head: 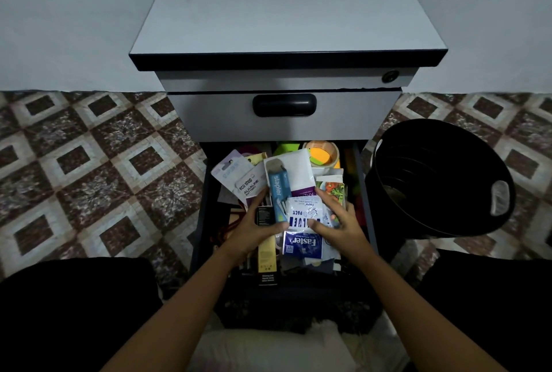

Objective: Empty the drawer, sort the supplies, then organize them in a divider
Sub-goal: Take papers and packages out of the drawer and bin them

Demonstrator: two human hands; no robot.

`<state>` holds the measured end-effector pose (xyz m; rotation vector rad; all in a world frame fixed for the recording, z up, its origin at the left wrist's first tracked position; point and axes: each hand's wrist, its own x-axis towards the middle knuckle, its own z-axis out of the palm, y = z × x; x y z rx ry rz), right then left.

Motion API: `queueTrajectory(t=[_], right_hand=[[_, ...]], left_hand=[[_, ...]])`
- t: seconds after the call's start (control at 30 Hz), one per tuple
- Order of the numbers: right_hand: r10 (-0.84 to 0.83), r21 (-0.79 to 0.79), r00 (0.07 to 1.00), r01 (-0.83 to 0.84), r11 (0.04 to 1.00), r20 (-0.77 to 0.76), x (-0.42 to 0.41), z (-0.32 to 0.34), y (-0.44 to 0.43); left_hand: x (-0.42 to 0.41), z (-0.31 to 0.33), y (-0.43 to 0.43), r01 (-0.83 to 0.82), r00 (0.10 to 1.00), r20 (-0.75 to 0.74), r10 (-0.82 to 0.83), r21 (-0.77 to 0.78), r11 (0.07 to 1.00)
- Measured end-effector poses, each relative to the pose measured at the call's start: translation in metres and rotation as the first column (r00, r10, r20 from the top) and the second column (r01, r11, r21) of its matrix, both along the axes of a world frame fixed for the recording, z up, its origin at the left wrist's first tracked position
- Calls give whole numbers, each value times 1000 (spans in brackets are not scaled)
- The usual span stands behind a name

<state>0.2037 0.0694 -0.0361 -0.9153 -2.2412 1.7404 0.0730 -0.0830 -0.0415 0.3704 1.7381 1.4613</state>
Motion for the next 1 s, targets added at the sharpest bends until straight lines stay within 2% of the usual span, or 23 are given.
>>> queueTrajectory(t=[0.17, 0.33, 0.5, 0.83, 1.0], right_hand=[[1, 26, 1000, -2, 1000, 8, 2, -3, 1], [-2, 50, 1000, 3, 999, -23, 1, 0, 0], [-44, -38, 997, 42, 998, -61, 3, 8, 1], [-19, 19, 995, 21, 1000, -93, 3, 29, 0], [-77, -50, 987, 71, 996, -142, 6, 42, 0]], left_hand=[[0, -1, 1, -3, 999, -43, 2, -29, 1000], [0, 4, 4, -4, 999, -32, 5, 16, 1000], [1, 12, 6, -2, 1000, -31, 3, 58, 998], [2, 37, 6, 35, 996, -88, -31, 44, 998], [3, 54, 8, 51, 993, -105, -46, 49, 998]])
